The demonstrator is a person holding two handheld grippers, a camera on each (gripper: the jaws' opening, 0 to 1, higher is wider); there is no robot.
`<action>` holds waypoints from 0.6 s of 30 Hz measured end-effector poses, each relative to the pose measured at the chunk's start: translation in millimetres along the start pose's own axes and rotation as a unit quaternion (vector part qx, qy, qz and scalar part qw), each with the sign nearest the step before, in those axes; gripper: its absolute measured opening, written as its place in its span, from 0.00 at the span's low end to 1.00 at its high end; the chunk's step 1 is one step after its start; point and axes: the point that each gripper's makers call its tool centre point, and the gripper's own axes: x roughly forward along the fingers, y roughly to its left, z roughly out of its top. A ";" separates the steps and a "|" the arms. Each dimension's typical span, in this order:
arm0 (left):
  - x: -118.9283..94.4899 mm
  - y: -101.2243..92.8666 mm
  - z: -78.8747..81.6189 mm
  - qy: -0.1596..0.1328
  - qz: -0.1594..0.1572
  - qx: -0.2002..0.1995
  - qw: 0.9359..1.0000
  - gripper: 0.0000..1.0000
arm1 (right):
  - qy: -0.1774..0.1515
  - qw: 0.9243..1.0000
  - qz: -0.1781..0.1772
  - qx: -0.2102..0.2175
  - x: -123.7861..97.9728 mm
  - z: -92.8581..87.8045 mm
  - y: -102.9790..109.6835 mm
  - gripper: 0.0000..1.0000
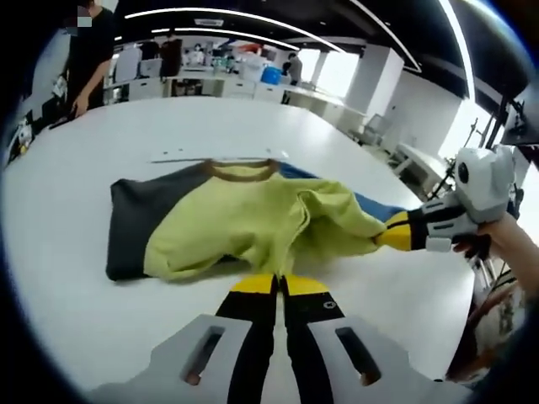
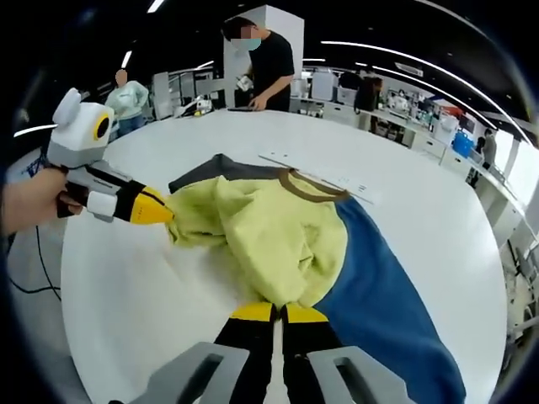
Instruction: Fold the garment on the visible template until the final outline fits inside the template.
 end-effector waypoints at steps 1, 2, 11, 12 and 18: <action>-1.0 0.2 -0.2 0.000 0.000 0.001 1.000 0.00 | 0.000 1.000 0.000 0.000 -0.6 -0.3 0.3 0.00; -3.8 0.6 -0.6 -0.001 0.001 0.003 1.000 0.00 | 0.002 1.000 0.002 -0.001 -4.0 -1.8 2.2 0.00; -34.5 -3.8 2.1 -0.014 -0.009 0.036 0.999 0.00 | 0.015 1.000 0.019 -0.008 -23.2 -10.9 16.8 0.00; -37.9 -4.5 1.5 -0.013 -0.011 0.041 0.999 0.00 | 0.017 1.000 0.020 -0.011 -26.9 -12.2 18.6 0.00; -53.9 -6.6 -3.1 -0.007 -0.020 0.055 0.998 0.00 | 0.017 1.000 0.024 -0.008 -41.2 -16.3 24.5 0.00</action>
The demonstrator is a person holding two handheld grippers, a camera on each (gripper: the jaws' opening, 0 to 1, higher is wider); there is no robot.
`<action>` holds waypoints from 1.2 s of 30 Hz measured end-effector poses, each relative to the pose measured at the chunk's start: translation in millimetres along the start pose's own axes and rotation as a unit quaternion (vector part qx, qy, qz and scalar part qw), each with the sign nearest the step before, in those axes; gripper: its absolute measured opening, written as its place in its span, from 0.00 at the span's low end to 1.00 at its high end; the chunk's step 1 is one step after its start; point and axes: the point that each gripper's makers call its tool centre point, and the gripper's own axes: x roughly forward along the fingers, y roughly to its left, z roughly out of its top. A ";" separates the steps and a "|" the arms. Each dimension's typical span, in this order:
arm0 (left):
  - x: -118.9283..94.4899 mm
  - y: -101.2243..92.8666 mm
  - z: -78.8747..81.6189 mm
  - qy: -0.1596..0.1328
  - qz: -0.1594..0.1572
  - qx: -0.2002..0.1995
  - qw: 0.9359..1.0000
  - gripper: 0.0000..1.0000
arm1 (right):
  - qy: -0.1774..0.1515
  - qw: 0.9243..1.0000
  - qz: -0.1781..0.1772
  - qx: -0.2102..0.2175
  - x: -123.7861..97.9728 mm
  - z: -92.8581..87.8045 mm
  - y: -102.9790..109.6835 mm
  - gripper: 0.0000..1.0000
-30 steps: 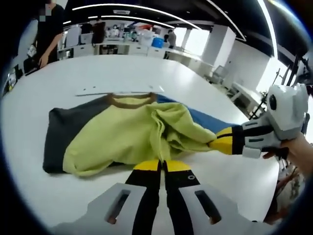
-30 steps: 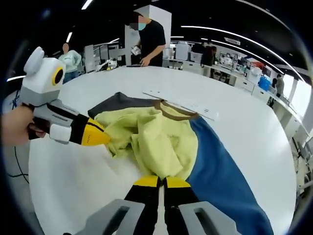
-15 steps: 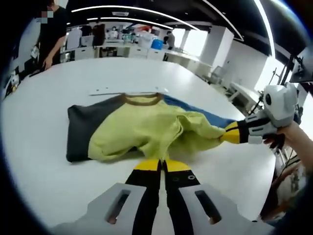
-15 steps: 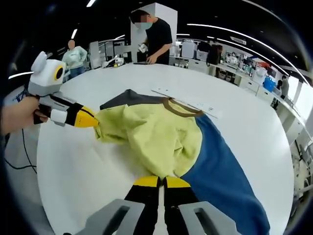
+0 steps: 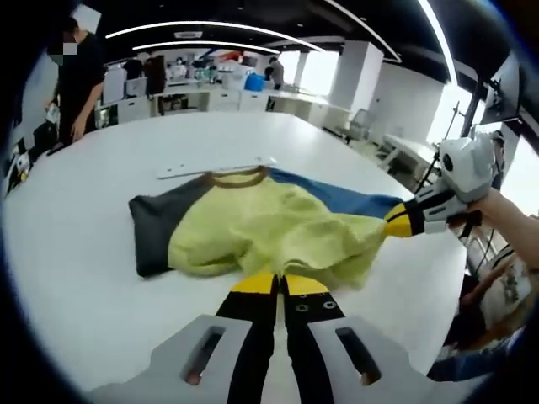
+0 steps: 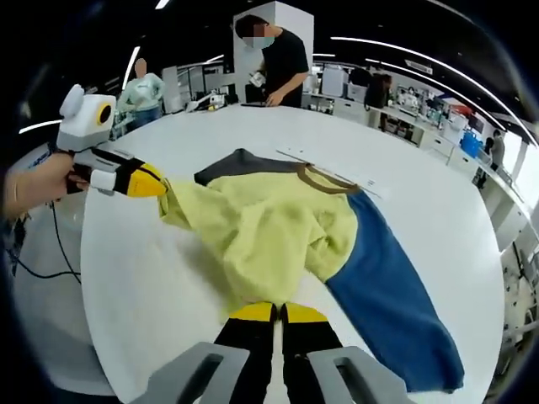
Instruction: Fold the garment on the visible template until the final outline fits inside the template.
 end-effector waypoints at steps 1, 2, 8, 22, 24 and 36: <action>-3.3 -1.0 -0.8 0.001 -0.001 0.000 1.000 0.00 | 0.002 1.000 0.001 -0.001 -2.1 -1.4 1.7 0.00; -5.4 -1.7 -1.2 0.000 -0.003 0.000 1.000 0.00 | 0.003 1.000 0.002 -0.002 -4.0 -2.3 3.6 0.00; -19.3 -9.5 -5.0 0.002 -0.016 0.005 1.000 0.00 | 0.003 1.000 0.009 -0.004 -18.9 -4.0 14.1 0.00; -50.6 -23.4 -30.0 0.032 -0.038 0.025 0.998 0.00 | 0.016 0.997 0.059 -0.040 -32.8 -16.2 74.0 0.00; -52.5 -23.9 -37.3 0.044 -0.038 0.033 0.998 0.00 | 0.020 0.997 0.067 -0.043 -29.2 -20.5 84.4 0.00; -45.7 -35.5 -85.5 0.091 -0.052 0.033 0.994 0.00 | 0.034 0.994 0.095 -0.044 -1.4 -45.2 123.1 0.00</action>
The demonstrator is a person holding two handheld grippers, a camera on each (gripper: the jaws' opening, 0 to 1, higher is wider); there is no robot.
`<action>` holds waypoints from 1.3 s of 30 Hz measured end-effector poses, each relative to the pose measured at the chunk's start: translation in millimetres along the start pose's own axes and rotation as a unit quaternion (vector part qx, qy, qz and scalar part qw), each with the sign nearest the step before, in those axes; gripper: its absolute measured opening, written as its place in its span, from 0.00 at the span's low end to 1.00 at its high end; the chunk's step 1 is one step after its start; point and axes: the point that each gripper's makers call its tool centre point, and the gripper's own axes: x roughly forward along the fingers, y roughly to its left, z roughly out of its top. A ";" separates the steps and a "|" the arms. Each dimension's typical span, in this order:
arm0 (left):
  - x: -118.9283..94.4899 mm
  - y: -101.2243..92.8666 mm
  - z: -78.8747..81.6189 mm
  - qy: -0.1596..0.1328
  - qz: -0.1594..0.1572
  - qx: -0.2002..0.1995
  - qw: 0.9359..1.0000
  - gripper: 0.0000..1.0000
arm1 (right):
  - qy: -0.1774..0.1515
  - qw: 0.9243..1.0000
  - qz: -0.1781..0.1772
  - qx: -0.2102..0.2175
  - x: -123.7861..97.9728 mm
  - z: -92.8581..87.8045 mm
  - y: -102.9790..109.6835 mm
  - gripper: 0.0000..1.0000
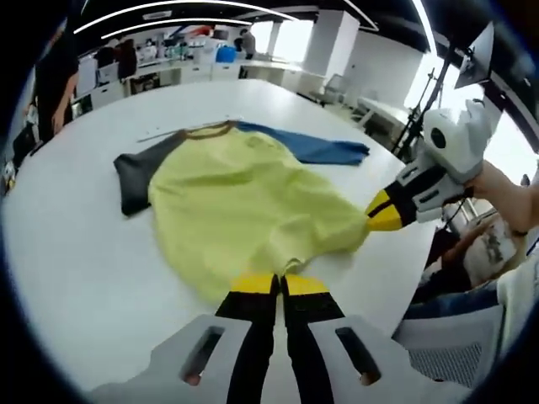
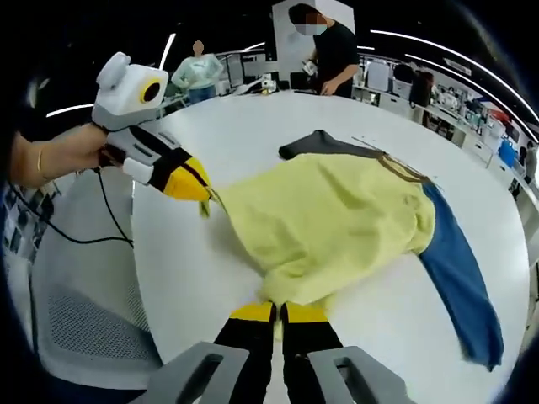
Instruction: Fold the garment on the visible template until the final outline fits inside the template.
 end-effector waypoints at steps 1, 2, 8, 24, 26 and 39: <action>2.4 -1.9 -5.5 0.005 -0.002 -0.001 1.000 0.00 | 0.002 1.000 0.000 0.001 1.3 -1.5 0.5 0.00; 3.2 -2.5 -7.2 0.006 -0.002 -0.001 1.000 0.00 | 0.002 1.000 0.000 0.001 2.0 -2.1 0.8 0.00; 8.3 -4.7 -20.9 0.009 0.020 0.014 1.000 0.00 | 0.012 1.000 -0.010 -0.007 7.9 -11.5 0.4 0.00; 3.4 -11.5 -38.2 0.016 0.018 -0.032 0.999 0.21 | -0.016 0.998 0.015 0.054 5.1 -10.6 5.1 0.12; -2.4 -9.7 -34.4 0.007 0.021 -0.029 0.999 0.26 | -0.014 0.998 0.015 0.055 -0.3 -10.1 5.2 0.16; -26.1 16.2 -35.0 -0.018 0.057 -0.085 0.995 0.36 | -0.009 0.996 -0.024 0.086 -20.8 -16.2 -25.6 0.27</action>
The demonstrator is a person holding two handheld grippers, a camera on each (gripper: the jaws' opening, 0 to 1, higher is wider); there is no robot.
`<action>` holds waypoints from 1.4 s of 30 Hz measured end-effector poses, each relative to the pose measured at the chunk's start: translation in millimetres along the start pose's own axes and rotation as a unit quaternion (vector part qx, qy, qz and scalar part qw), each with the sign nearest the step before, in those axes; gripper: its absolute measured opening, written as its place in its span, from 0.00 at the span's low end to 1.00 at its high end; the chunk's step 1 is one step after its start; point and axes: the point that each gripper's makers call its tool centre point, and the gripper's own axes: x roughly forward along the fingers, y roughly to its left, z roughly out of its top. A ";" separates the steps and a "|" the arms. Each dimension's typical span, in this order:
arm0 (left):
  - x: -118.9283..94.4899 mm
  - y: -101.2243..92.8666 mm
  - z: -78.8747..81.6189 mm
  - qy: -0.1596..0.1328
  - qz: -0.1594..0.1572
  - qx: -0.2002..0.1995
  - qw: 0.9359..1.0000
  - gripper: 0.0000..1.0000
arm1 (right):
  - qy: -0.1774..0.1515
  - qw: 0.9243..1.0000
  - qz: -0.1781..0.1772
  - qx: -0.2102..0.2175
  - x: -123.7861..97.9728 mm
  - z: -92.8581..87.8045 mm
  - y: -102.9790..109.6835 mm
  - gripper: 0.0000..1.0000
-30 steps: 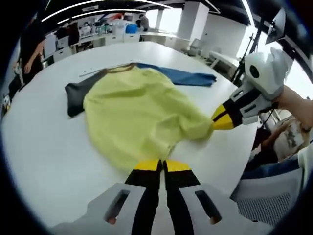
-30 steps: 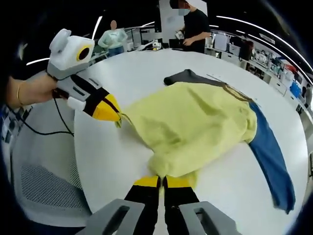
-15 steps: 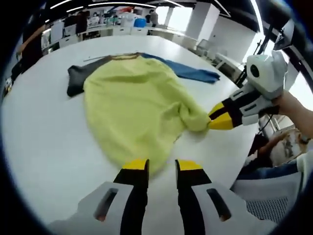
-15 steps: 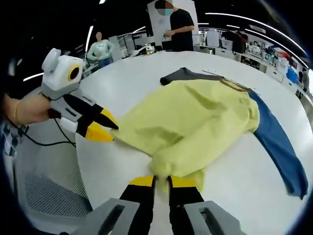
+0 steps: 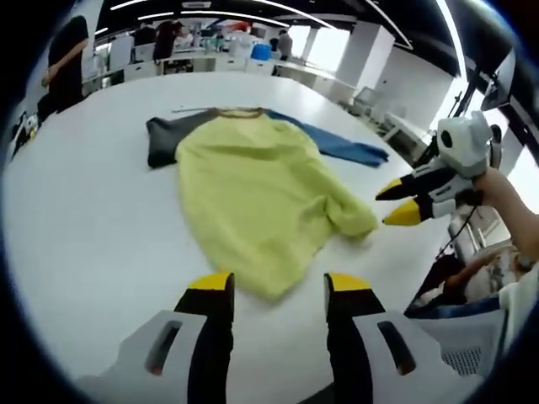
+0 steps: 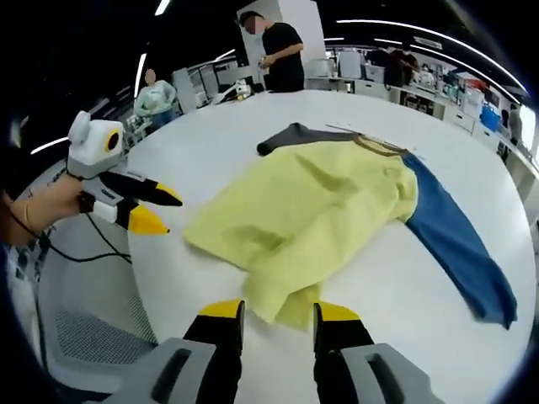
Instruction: Fold the garment on the visible template until the final outline fits inside the template.
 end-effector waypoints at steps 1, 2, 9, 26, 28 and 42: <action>-2.1 4.2 0.2 -0.003 0.004 0.000 1.000 0.34 | 0.001 1.000 -0.003 0.002 0.4 -1.3 -3.4 0.27; -3.8 7.1 0.1 -0.004 0.007 -0.001 1.000 0.32 | 0.003 1.000 -0.009 0.007 0.9 -2.9 -7.4 0.26; -4.4 37.4 -24.5 0.037 0.068 0.041 0.996 0.26 | 0.021 0.999 -0.039 0.004 8.6 -15.1 -22.3 0.21; 26.3 37.3 -31.2 0.041 0.057 0.042 0.997 0.24 | 0.034 0.997 -0.065 0.009 29.6 -28.1 -25.6 0.18; 30.4 33.4 -29.8 0.039 0.052 0.042 0.997 0.23 | 0.034 0.997 -0.066 0.006 29.5 -27.6 -25.8 0.17; 47.6 17.5 -3.5 0.003 0.041 0.006 0.999 0.23 | 0.034 0.997 -0.073 0.001 31.7 -26.9 -24.2 0.15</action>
